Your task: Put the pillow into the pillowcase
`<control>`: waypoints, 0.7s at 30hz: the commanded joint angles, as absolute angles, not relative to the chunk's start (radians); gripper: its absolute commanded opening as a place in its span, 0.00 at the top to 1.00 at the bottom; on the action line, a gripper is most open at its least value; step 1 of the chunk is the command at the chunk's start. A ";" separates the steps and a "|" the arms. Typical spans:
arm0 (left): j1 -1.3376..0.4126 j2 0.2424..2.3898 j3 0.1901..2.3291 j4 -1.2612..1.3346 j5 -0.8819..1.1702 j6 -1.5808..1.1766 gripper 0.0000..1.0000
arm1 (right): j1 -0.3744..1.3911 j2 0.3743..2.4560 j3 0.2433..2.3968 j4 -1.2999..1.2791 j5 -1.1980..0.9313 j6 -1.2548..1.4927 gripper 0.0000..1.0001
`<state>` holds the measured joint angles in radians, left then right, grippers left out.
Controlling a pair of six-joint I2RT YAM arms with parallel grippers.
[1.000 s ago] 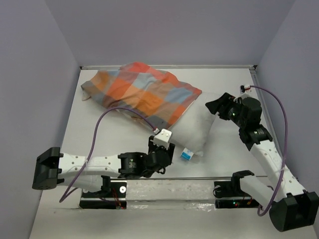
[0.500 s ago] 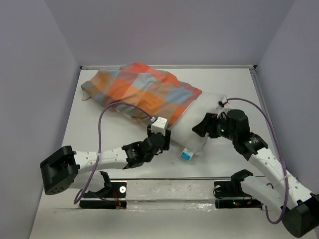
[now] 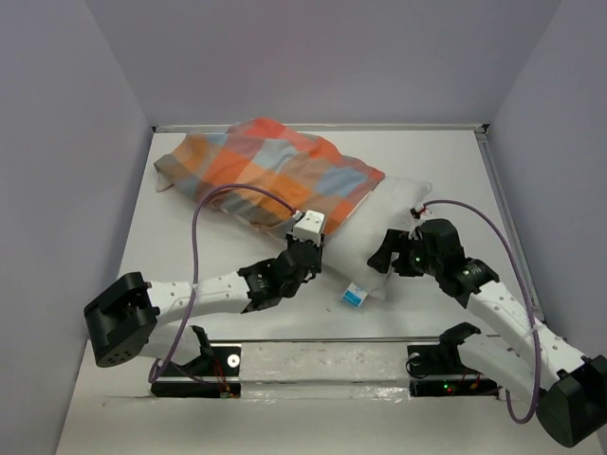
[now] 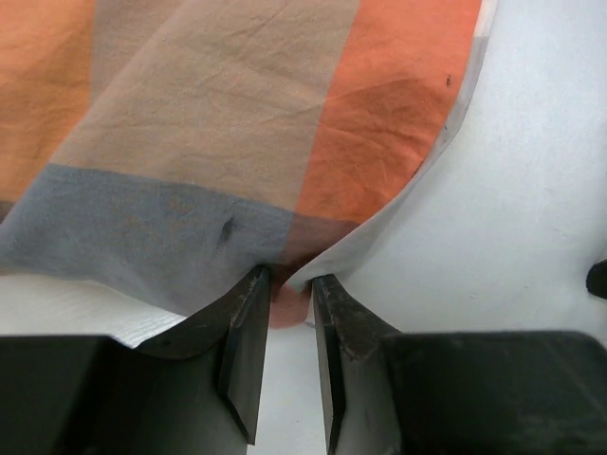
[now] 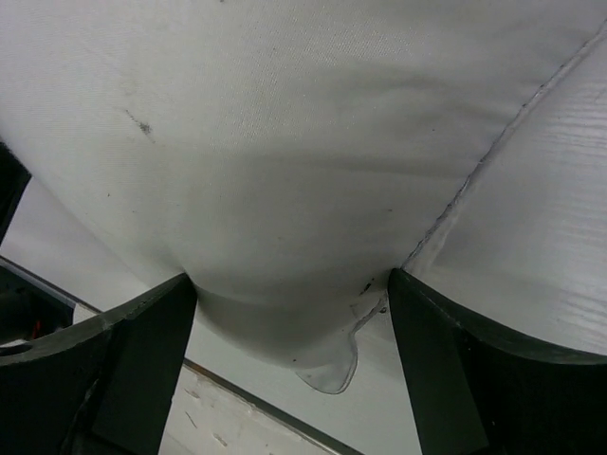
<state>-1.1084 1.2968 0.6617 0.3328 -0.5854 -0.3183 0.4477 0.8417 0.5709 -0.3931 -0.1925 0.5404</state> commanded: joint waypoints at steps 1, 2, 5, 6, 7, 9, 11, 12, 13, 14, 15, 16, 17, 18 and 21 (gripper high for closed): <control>-1.098 1.337 0.704 0.382 -0.614 -0.276 0.68 | 0.459 0.857 0.548 -0.333 -0.233 0.561 0.13; -1.097 1.344 0.706 0.382 -0.611 -0.275 0.72 | 0.459 0.865 0.545 -0.325 -0.233 0.566 0.13; -1.095 1.332 0.712 0.385 -0.612 -0.275 1.00 | 0.477 0.905 0.525 -0.285 -0.268 0.578 0.12; -1.095 1.321 0.713 0.385 -0.604 -0.272 1.00 | 0.491 0.919 0.519 -0.275 -0.271 0.583 0.12; -1.095 1.304 0.716 0.385 -0.600 -0.270 1.00 | 0.502 0.934 0.508 -0.244 -0.275 0.587 0.12; -1.097 1.252 0.719 0.383 -0.595 -0.261 1.00 | 0.531 0.971 0.480 -0.206 -0.273 0.621 0.12; -1.095 1.208 0.730 0.371 -0.577 -0.258 1.00 | 0.564 0.995 0.468 -0.123 -0.275 0.668 0.12; -1.097 1.197 0.736 0.361 -0.551 -0.256 1.00 | 0.565 0.996 0.451 -0.076 -0.287 0.686 0.22; -1.095 1.172 0.744 0.357 -0.537 -0.261 1.00 | 0.578 0.993 0.445 0.030 -0.301 0.721 0.33; -1.095 1.160 0.747 0.354 -0.523 -0.267 1.00 | 0.589 0.980 0.446 0.069 -0.308 0.738 0.62; -1.095 1.149 0.755 0.344 -0.505 -0.270 1.00 | 0.589 0.968 0.452 0.128 -0.305 0.750 0.76; -1.095 1.128 0.759 0.335 -0.494 -0.271 1.00 | 0.598 0.951 0.462 0.138 -0.293 0.758 0.88; -1.095 1.118 0.765 0.327 -0.483 -0.276 1.00 | 0.598 0.934 0.477 0.137 -0.273 0.755 0.97; -1.095 1.108 0.775 0.315 -0.470 -0.279 1.00 | 0.598 0.892 0.492 0.133 -0.232 0.744 1.00; -1.095 1.066 0.824 0.270 -0.381 -0.281 1.00 | 0.598 0.795 0.569 0.081 -0.137 0.689 1.00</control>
